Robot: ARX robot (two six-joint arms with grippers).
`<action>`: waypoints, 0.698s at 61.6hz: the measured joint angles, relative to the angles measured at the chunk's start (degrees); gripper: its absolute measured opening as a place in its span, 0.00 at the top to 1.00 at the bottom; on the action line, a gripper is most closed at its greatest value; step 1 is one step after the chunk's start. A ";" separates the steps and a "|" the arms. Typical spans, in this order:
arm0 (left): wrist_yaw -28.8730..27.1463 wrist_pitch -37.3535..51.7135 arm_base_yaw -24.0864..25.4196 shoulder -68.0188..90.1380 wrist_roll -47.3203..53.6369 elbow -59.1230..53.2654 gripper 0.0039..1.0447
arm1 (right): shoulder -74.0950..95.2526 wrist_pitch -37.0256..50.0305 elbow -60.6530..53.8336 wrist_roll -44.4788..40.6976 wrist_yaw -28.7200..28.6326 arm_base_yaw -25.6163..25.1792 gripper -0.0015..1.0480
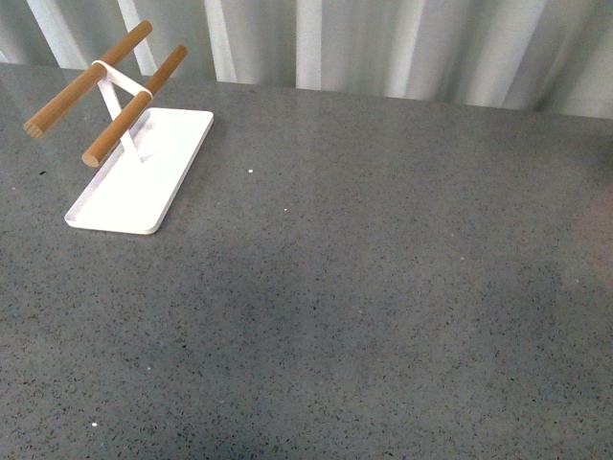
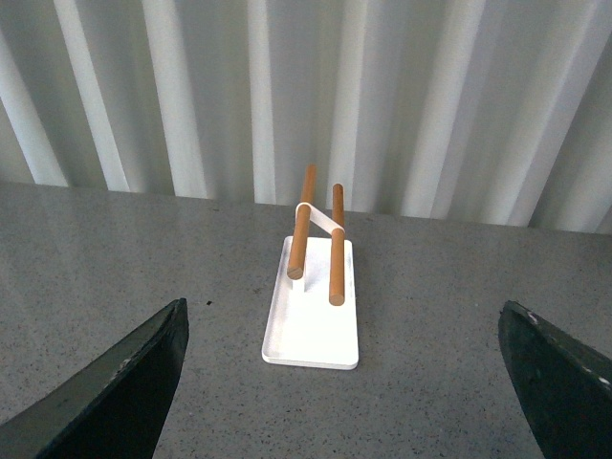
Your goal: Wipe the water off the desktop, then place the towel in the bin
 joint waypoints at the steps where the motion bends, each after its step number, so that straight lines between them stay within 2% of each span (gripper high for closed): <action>1: 0.00 0.00 -0.02 0.00 -0.02 0.00 0.06 | -0.24 -0.37 0.15 -0.02 -0.46 -1.05 0.96; 10: 0.00 0.00 0.00 0.00 0.00 0.00 0.06 | -1.73 -2.40 0.28 -1.09 -4.39 -8.87 0.96; 24: -0.02 0.00 0.00 0.00 -0.02 0.00 0.06 | -2.51 -1.88 -3.54 -1.92 -6.80 -16.11 0.96; 32: 0.00 0.00 0.00 0.00 0.00 0.00 0.06 | -1.49 -1.97 -6.51 -3.08 -6.40 -17.42 0.96; 43: 0.00 0.00 0.00 0.00 -0.02 0.00 0.06 | 4.63 -1.60 -7.91 -4.66 -1.70 -17.18 0.96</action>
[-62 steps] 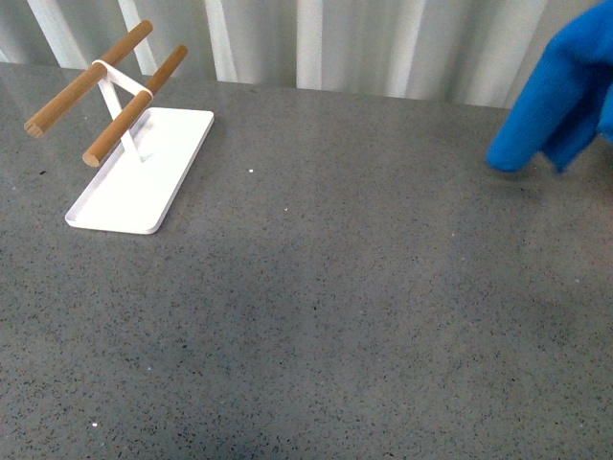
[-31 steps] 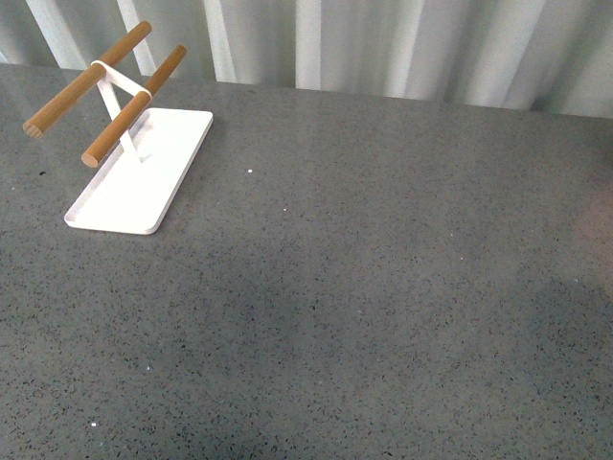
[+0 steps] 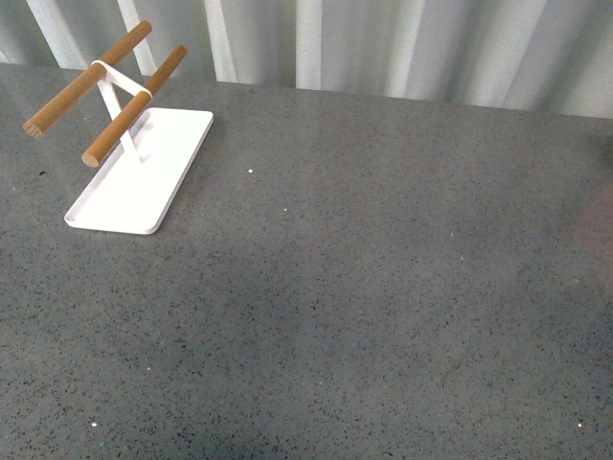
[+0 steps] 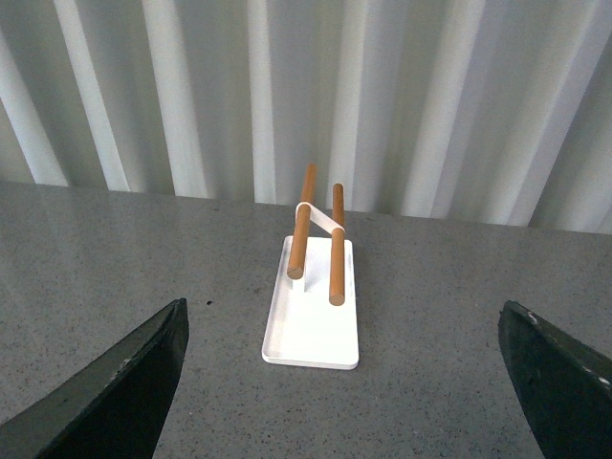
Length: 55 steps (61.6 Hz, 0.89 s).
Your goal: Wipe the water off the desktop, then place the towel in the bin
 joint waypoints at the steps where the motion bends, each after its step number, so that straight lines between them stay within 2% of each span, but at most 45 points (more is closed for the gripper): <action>1: 0.00 0.00 0.00 0.00 0.02 0.00 0.06 | 0.98 0.00 0.00 -0.07 0.57 0.15 0.96; 15: 0.00 0.00 0.00 0.00 0.00 0.00 0.06 | 12.26 0.76 0.07 -0.68 12.26 2.82 0.96; 26: 0.00 0.00 0.00 0.00 0.00 0.00 0.06 | 15.89 -0.83 1.95 -0.44 15.78 6.29 0.96; 38: -0.02 0.00 0.00 0.00 0.02 0.00 0.06 | 15.93 -1.68 4.98 0.90 17.42 8.39 0.66; 55: 0.00 0.00 0.00 0.00 0.02 0.00 0.06 | 15.91 -2.73 4.76 1.05 17.64 7.48 0.27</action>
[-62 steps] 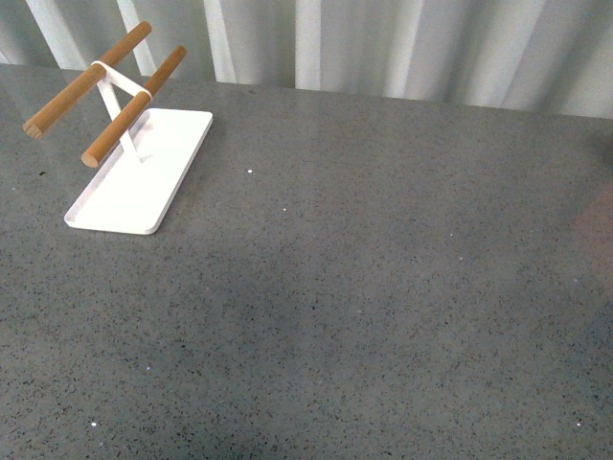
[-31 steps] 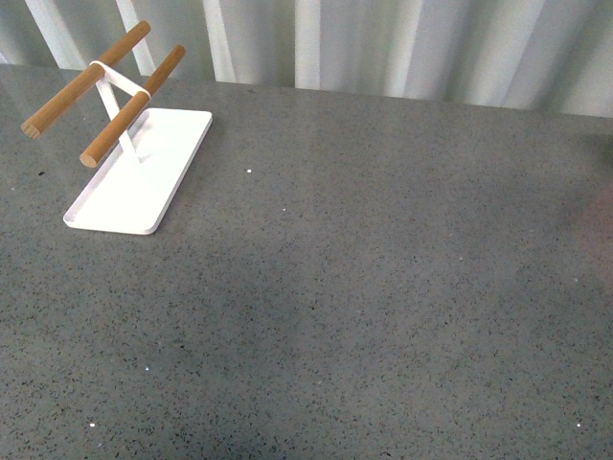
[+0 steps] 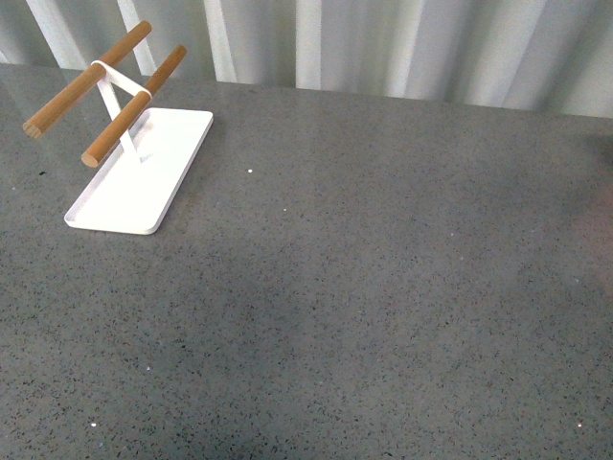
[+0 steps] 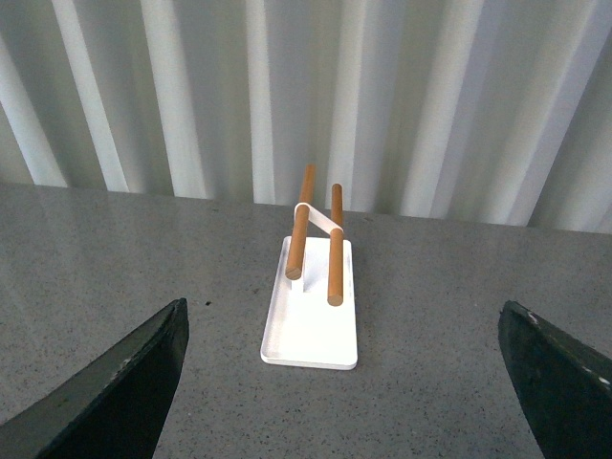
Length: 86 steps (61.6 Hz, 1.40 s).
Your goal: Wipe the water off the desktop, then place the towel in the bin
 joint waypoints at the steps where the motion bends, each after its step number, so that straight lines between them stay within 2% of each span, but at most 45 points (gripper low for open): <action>1: 0.00 0.00 0.00 0.00 -0.02 0.00 0.06 | 0.00 -0.04 -0.13 -0.02 0.17 -0.17 0.24; 8: 0.00 0.00 -0.02 0.00 0.00 0.00 0.06 | -0.02 -0.59 -0.98 -0.44 0.31 -0.92 0.07; 10: -0.02 0.00 -0.02 0.00 0.00 0.00 0.06 | -0.02 -0.57 -1.31 -0.46 0.39 -1.09 0.05; 13: 0.00 0.00 0.00 0.00 -0.02 0.00 0.06 | -0.02 -0.59 -1.75 -0.46 0.11 -1.33 0.07; 22: -0.02 0.00 0.00 0.00 0.00 0.00 0.06 | -0.59 -0.59 -2.29 -0.11 -2.12 -1.36 0.07; 29: -0.02 0.00 0.00 0.00 -0.02 0.00 0.06 | -3.61 -0.48 -3.13 1.38 -6.29 -0.11 0.07; 43: -0.02 0.00 0.00 0.00 0.00 0.00 0.06 | -19.69 4.33 -9.84 4.35 -15.72 6.32 0.07; 47: 0.00 0.00 0.00 0.00 -0.02 0.00 0.06 | -29.44 5.05 -16.06 4.35 -18.58 10.56 0.07; 57: -0.02 0.00 0.00 0.00 0.00 0.00 0.06 | -47.19 4.87 -30.23 4.42 -18.51 18.93 0.07; 65: 0.00 0.00 0.00 0.00 0.00 0.00 0.06 | -57.77 3.39 -37.92 7.23 -18.45 22.99 0.07; 69: 0.00 0.00 0.00 0.00 -0.02 0.00 0.06 | -62.88 2.25 -40.72 9.20 -17.62 25.11 0.07; 71: 0.00 0.00 0.00 0.00 0.00 0.00 0.06 | -67.14 7.41 -44.72 12.61 -11.41 28.26 0.11; 72: -0.02 0.00 0.00 0.00 -0.02 0.00 0.06 | -70.42 14.86 -48.89 15.06 -4.22 31.04 0.16; 73: 0.00 0.00 0.00 0.00 0.00 0.00 0.06 | -72.46 19.34 -51.45 17.27 -0.44 32.48 0.19; 77: -0.02 0.00 -0.02 0.02 0.00 0.00 0.06 | -78.93 31.54 -59.14 21.73 8.33 35.32 0.33; 86: 0.04 0.00 -0.02 0.00 0.00 0.00 0.06 | -83.14 34.75 -63.58 24.52 10.73 35.52 0.57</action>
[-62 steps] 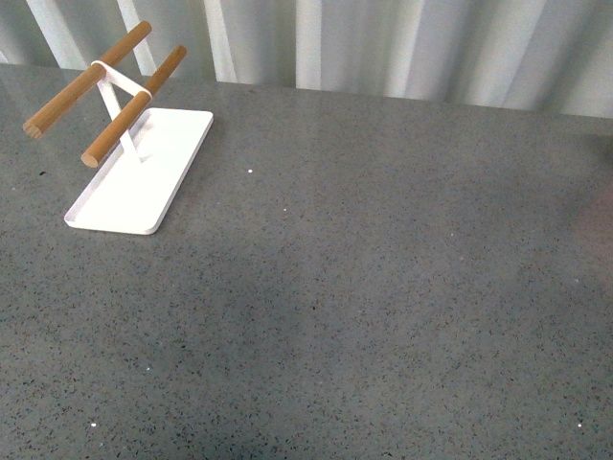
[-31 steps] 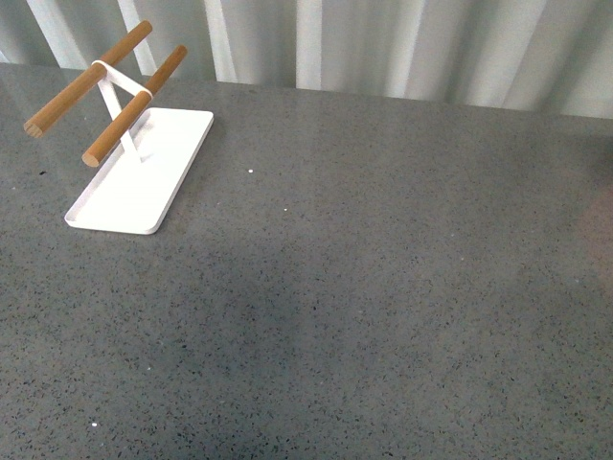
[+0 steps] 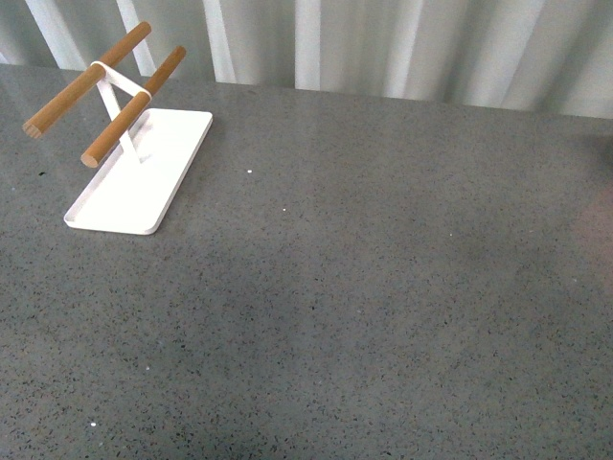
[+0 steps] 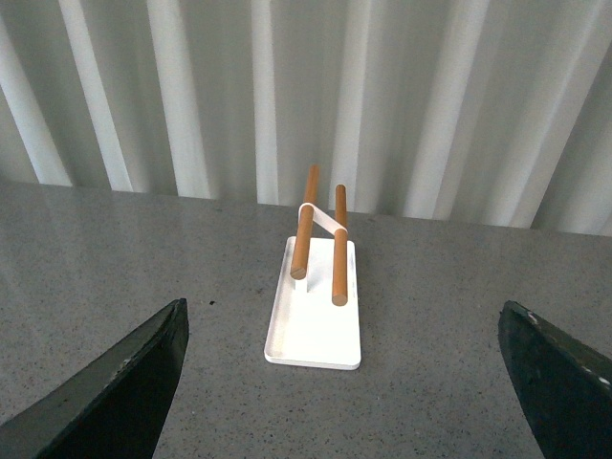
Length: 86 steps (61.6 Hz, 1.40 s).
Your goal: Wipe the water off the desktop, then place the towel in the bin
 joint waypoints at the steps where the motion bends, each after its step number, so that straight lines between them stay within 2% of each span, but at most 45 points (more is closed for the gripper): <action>1: -0.02 0.00 0.02 0.00 0.00 0.00 0.06 | -0.31 -0.02 -0.50 0.22 -0.04 0.04 0.60; 14: -0.07 0.00 0.02 0.00 0.00 0.00 0.06 | -4.63 -0.90 -4.04 0.79 -0.07 0.15 0.97; 58: -0.04 0.00 0.02 0.00 0.00 0.00 0.06 | -17.44 -7.32 -8.68 1.14 -0.02 0.15 0.97; 64: -0.07 0.00 0.00 0.00 0.00 0.00 0.06 | -25.05 -17.03 -8.68 1.29 0.00 0.15 0.97; 86: -0.04 0.00 0.00 -0.04 0.00 0.00 0.06 | -27.32 -17.66 -8.68 1.42 0.11 0.15 0.97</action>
